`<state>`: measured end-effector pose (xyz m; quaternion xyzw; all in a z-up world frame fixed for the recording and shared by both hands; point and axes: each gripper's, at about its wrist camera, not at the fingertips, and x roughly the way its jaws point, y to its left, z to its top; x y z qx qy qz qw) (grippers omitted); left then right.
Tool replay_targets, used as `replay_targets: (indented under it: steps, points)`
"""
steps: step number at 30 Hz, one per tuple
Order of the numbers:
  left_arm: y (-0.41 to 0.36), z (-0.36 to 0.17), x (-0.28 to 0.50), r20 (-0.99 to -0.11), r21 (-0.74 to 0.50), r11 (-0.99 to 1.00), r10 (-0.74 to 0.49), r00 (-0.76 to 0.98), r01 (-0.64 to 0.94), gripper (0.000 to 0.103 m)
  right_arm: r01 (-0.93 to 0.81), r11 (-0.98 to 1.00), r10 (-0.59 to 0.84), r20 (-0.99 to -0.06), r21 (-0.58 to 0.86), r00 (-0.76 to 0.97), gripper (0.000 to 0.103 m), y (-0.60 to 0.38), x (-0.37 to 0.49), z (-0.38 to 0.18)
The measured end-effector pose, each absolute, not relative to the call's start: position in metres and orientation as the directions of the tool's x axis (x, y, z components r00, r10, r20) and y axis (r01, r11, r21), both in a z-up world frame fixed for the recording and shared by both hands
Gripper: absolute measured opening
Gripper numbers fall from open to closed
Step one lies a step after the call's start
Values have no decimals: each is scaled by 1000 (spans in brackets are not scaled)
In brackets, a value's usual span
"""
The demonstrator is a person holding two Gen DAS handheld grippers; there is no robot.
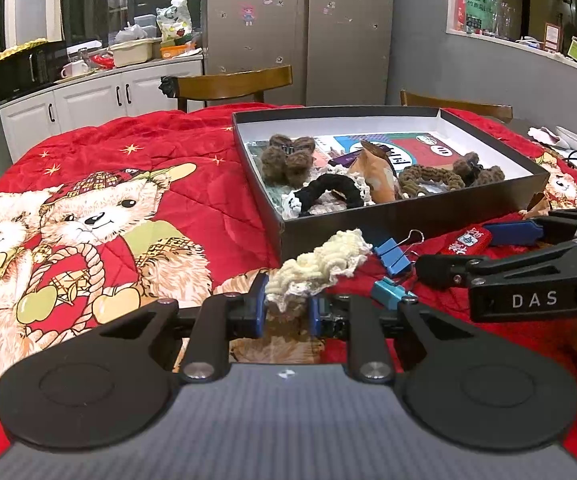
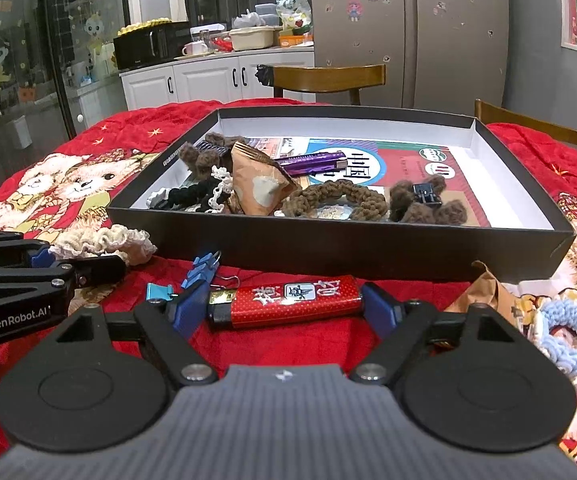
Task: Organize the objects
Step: 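Lift both held items and carry them over the black box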
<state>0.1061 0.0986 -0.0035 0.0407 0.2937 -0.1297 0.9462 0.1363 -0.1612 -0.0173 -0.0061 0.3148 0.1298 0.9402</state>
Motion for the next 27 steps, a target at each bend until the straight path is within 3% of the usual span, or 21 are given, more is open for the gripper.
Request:
replay_targets:
  steps: [18,27]
  points:
    - [103,1,101,-521,-15,972,-210,827,237,24,-209,956,290,-541,207,789,82,-182,136,-9]
    - [101,10,95,-484,7,978,-180,856,210,23,-204,940,319,-484,275,815,82,-195,133,23]
